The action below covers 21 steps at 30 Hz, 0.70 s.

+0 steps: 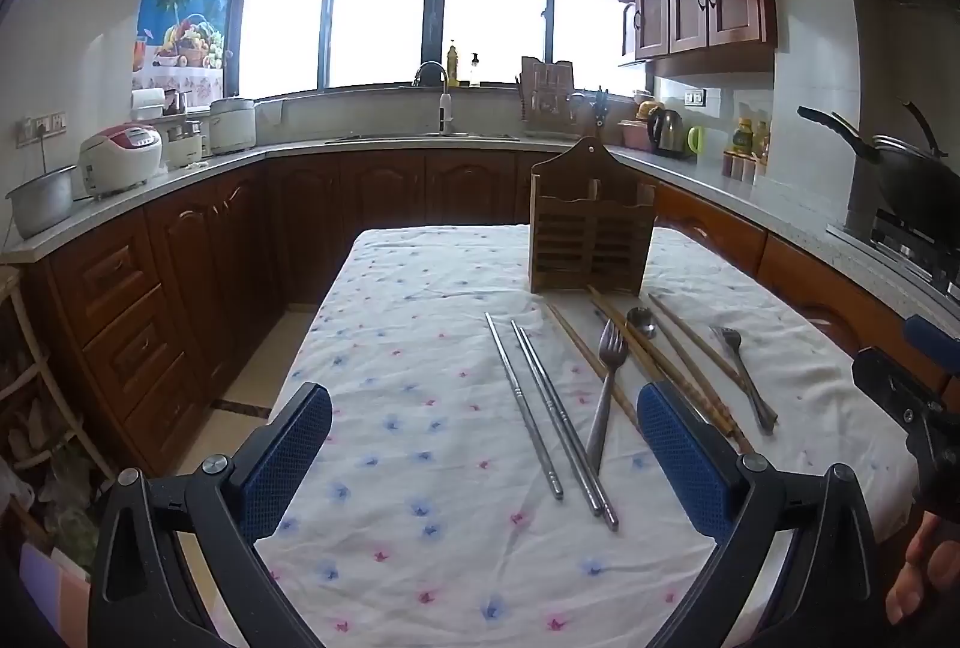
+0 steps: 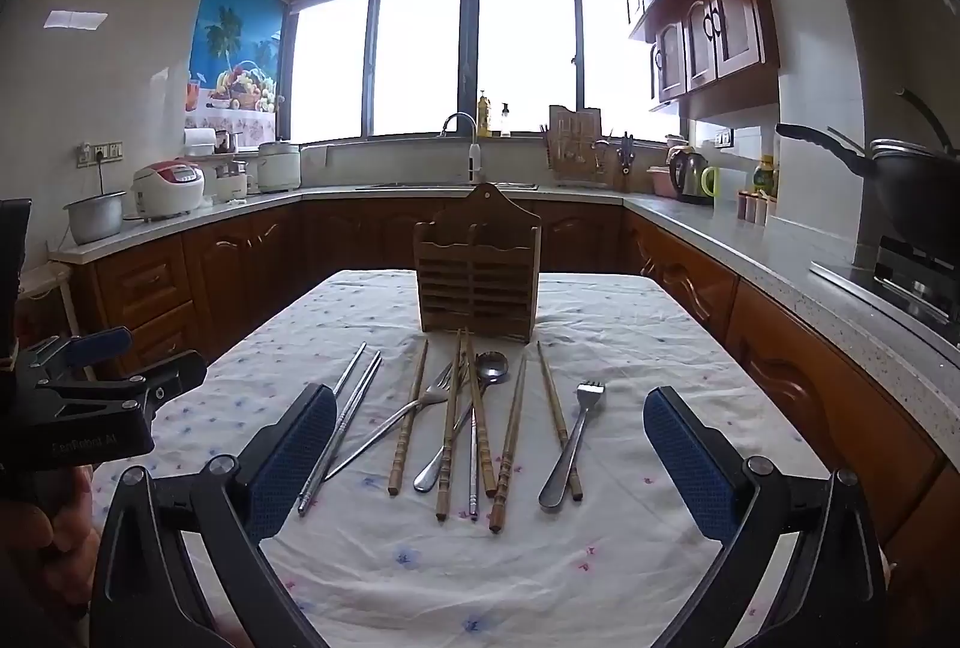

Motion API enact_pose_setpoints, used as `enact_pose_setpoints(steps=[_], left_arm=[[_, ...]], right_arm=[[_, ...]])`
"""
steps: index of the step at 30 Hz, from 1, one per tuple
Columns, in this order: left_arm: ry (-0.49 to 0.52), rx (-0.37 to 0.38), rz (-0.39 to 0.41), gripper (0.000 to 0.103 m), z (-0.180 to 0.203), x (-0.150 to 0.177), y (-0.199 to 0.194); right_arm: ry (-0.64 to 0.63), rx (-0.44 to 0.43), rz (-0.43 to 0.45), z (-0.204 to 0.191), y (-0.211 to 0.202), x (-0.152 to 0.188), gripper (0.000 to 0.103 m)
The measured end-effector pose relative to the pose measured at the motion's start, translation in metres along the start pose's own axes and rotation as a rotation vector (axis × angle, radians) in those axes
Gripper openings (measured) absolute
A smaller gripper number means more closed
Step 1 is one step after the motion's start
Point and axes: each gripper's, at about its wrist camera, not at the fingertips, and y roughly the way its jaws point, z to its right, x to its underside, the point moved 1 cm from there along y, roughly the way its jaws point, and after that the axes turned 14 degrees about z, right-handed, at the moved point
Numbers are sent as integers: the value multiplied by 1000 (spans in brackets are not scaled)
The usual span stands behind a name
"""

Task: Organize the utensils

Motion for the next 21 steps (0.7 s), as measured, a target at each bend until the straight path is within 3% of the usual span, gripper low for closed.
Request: enact_pose_setpoints(steps=[21], left_arm=[[0,2,2,102,-1,-2,1]], right_arm=[[-13,-16,18,-3,-1,-6,103]])
